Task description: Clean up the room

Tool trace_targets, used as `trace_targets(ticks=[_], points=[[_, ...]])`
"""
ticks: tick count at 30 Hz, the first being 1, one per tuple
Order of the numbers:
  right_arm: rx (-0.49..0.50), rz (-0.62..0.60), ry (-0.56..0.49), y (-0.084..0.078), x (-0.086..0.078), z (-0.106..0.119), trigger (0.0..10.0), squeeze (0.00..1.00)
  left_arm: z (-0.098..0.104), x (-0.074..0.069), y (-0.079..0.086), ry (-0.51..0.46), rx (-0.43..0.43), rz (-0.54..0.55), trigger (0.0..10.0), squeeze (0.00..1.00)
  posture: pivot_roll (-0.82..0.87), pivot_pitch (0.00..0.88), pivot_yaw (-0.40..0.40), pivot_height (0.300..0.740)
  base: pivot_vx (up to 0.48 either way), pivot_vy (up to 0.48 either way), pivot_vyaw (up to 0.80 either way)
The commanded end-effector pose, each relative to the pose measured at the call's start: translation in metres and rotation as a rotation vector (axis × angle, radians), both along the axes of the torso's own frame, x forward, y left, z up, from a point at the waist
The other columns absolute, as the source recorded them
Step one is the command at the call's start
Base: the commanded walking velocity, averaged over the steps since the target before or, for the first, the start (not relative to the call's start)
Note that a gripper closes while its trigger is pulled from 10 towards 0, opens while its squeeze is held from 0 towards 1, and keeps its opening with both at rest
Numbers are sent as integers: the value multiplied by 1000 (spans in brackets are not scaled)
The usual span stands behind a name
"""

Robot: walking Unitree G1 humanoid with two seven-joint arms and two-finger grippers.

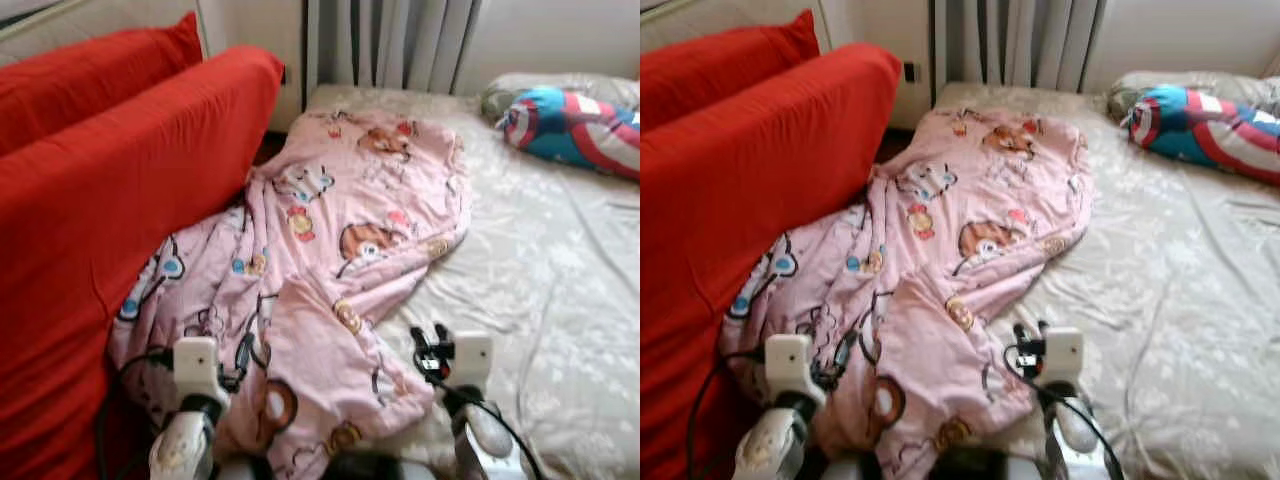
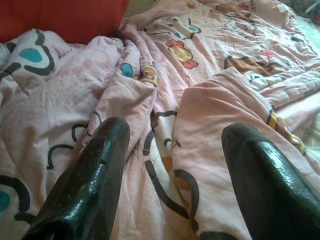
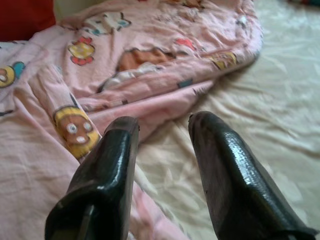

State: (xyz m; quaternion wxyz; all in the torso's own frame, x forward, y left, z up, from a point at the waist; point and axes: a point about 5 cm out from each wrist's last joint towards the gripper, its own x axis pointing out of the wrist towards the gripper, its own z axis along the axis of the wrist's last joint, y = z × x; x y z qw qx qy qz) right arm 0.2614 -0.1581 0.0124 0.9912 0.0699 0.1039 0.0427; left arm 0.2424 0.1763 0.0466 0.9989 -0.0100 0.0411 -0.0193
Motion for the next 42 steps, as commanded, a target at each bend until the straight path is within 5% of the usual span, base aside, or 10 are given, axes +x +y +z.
trace_targets(ticks=[1,13,22,33,38,39,42], points=[[28,-3,22,3,5,-1,10000,0,1,-2,4,2,0,8,10000,0,3,68,-43,633,0,0,0],[32,-64,27,3,39,13,10000,0,16,11,11,-41,25,-10,10000,0,26,93,-20,633,0,0,0],[15,-85,3,-4,36,11,10000,0,16,11,10,-38,26,-19,10000,0,25,97,-15,608,0,0,0],[64,-107,98,1,36,0,10000,0,16,10,14,-34,38,-19,10000,0,44,95,-5,608,0,0,0],[173,-224,250,-4,37,-11,10000,0,13,7,14,-18,50,-31,10000,0,59,92,5,608,0,0,0],[182,-230,245,-4,38,-10,10000,906,14,6,14,-18,51,-32,10000,0,66,93,8,608,0,0,0],[189,-223,236,0,42,-6,10000,1000,15,4,16,-19,65,-41,10000,0,78,98,14,608,0,0,0]])
